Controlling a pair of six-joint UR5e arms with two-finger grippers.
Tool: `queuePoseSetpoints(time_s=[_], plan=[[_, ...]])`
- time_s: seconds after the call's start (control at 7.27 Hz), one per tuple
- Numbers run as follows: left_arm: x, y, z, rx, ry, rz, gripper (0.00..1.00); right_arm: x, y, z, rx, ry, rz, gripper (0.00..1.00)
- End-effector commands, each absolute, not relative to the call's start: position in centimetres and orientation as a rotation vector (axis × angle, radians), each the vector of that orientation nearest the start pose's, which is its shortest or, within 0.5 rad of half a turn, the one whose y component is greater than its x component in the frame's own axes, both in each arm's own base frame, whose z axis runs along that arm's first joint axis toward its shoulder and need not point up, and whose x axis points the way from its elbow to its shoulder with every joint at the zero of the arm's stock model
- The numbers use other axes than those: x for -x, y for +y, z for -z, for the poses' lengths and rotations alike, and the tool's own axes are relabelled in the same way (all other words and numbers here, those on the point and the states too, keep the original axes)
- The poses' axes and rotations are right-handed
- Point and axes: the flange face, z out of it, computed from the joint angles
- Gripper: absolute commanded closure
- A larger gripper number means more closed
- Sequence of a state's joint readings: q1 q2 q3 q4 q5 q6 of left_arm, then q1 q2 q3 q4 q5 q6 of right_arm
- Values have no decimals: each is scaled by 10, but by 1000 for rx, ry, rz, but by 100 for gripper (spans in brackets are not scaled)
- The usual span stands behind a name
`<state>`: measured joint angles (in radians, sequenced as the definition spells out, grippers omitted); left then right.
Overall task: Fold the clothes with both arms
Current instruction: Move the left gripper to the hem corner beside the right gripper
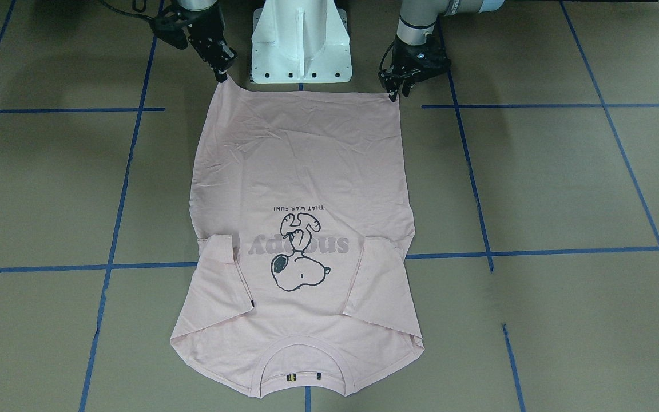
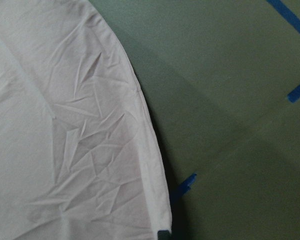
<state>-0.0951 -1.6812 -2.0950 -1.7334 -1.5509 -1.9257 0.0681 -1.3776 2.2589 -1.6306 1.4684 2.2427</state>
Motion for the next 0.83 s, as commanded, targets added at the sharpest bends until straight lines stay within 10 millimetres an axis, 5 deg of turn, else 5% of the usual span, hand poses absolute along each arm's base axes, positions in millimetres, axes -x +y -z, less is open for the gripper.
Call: queuePoseSetpoints(time_s=[0.0,0.69], plan=[[-491,-178,-352,88,796,425,54,461,-175,-272,157,-831,-738,100],[-493,-175,-353,90,793,419,58,460,-176,-272,156,-830,-739,100]])
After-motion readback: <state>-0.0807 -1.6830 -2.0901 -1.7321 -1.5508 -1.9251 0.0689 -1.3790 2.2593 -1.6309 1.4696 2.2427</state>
